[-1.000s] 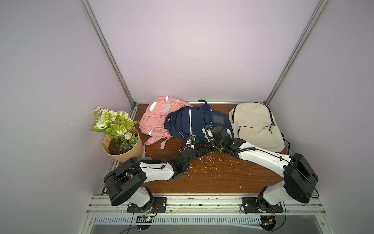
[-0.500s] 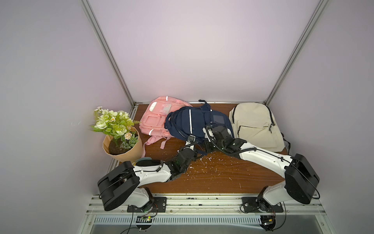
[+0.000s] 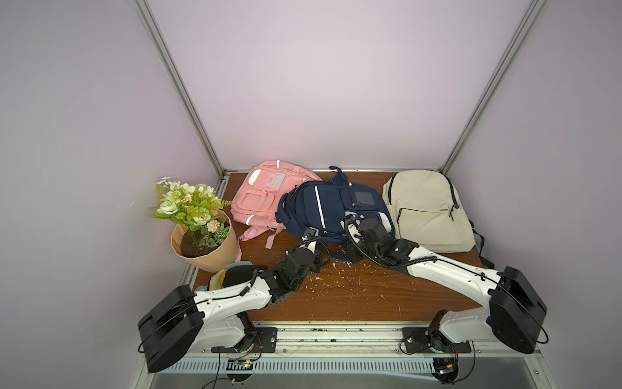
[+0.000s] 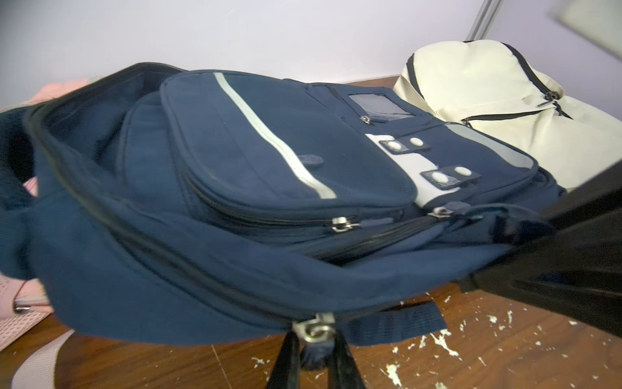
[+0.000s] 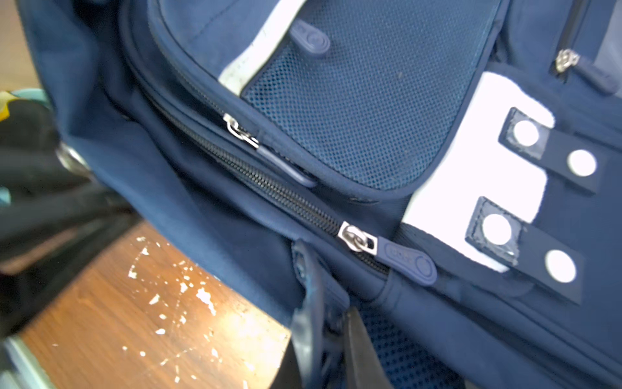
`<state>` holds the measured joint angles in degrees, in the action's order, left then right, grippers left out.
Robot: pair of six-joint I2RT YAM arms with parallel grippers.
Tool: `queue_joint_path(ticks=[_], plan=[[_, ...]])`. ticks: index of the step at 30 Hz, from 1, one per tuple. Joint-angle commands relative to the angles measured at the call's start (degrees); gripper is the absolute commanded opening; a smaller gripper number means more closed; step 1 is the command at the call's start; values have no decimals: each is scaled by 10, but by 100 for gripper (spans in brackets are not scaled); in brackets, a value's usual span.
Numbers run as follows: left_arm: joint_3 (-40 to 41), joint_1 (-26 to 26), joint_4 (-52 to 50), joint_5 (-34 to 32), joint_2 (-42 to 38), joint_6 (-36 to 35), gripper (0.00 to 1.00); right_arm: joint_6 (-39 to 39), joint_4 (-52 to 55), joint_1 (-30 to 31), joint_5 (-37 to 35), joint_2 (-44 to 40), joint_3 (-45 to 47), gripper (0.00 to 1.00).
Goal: Zip up the backpack
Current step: Zip the zipper on the backpack.
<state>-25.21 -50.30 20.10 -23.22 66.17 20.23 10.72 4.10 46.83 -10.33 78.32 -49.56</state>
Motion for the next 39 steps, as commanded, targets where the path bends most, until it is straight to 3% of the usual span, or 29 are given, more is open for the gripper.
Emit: queue_joint_path(ticks=[1, 8, 12, 15, 18, 23, 26, 29, 33, 39], plan=[[9, 29, -34, -16, -33, 22, 0, -15, -3, -7, -70, -26, 5, 0], [-3, 36, -93, -93, -66, 71, 0, 15, 14, -8, -135, -20, 4, 0], [-9, 35, -94, -92, -59, 99, 0, 19, 1, -7, -110, -19, -3, 0], [-29, -17, -115, -165, -63, 95, 0, 14, -5, -6, -101, -10, -17, 0], [-46, -65, -131, -214, -77, 81, 0, 2, 19, -5, -141, 17, -59, 0], [-12, -69, -131, -180, -152, 82, 0, -19, 44, -13, -217, 51, -132, 0], [3, -71, -143, -173, -176, 88, 0, -22, 47, -27, -237, 63, -161, 0], [17, -72, -126, -126, -181, 75, 0, 3, 71, -63, -249, 88, -187, 0], [14, -72, -87, -37, -126, 53, 0, 37, 99, -107, -232, 112, -192, 0], [-5, -72, -51, 21, -26, 56, 0, 49, 73, -108, -194, 75, -125, 3]])
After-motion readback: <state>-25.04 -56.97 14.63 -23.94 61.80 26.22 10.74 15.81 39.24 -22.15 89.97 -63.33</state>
